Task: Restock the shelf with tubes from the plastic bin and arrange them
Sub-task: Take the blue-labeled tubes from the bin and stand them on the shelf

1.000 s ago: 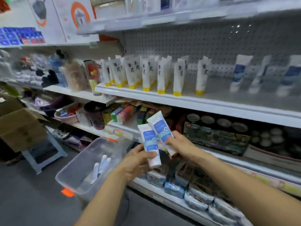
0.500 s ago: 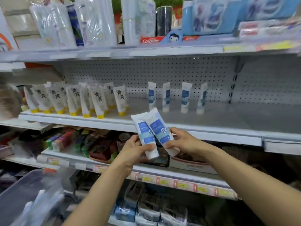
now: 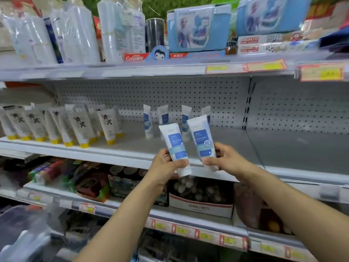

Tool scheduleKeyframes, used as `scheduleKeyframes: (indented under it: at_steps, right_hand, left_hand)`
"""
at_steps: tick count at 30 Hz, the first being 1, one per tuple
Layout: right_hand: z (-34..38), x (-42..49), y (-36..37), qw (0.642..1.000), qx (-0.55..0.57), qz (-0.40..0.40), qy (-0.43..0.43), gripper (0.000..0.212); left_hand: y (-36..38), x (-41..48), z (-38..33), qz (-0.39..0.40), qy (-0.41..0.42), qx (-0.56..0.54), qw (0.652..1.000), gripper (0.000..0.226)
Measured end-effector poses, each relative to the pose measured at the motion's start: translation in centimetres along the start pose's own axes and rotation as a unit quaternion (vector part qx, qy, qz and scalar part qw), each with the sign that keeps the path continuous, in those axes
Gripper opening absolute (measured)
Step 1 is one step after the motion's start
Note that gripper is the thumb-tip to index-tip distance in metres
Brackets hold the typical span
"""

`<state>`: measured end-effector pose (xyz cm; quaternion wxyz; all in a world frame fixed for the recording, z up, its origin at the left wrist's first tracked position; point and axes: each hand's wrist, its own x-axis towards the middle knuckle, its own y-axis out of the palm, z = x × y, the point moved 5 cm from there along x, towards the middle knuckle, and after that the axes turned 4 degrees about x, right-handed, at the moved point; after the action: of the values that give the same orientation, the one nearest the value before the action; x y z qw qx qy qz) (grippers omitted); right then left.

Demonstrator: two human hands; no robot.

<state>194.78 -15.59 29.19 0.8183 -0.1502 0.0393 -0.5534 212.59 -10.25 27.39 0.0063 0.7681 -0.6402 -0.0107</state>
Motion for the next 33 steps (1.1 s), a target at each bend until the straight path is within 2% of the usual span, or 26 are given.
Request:
scheduleKeyframes:
  at_steps: [5, 9, 13, 20, 28, 33]
  right_hand:
    - [-1.5, 2.2, -5.3, 0.994, 0.026, -0.108, 0.005, 0.031]
    - [-2.6, 5.6, -7.8, 0.985, 0.005, -0.17, 0.026, 0.039]
    - [-2.9, 8.8, -8.9, 0.975, -0.067, -0.21, 0.044, 0.046]
    - [-4.6, 12.6, -9.9, 0.968, -0.147, -0.201, 0.022, 0.051]
    - [-6.2, 14.2, -10.3, 0.965, -0.153, -0.209, 0.026, 0.05]
    - [-6.7, 14.2, -10.3, 0.966, -0.168, -0.187, 0.054, 0.059]
  left_hand:
    - [0.4, 2.5, -0.3, -0.013, 0.005, 0.013, 1.0, 0.046]
    - [0.0, 4.0, -0.5, -0.033, 0.009, 0.026, 0.999, 0.046]
    - [-0.2, 5.5, -1.2, -0.058, 0.012, 0.016, 0.998, 0.048]
    - [1.2, 7.5, -1.7, -0.072, 0.008, 0.019, 0.997, 0.047]
    - [2.3, 8.0, -1.1, -0.07, 0.006, 0.033, 0.997, 0.048]
    - [3.0, 8.0, -0.8, -0.072, 0.012, 0.017, 0.997, 0.04]
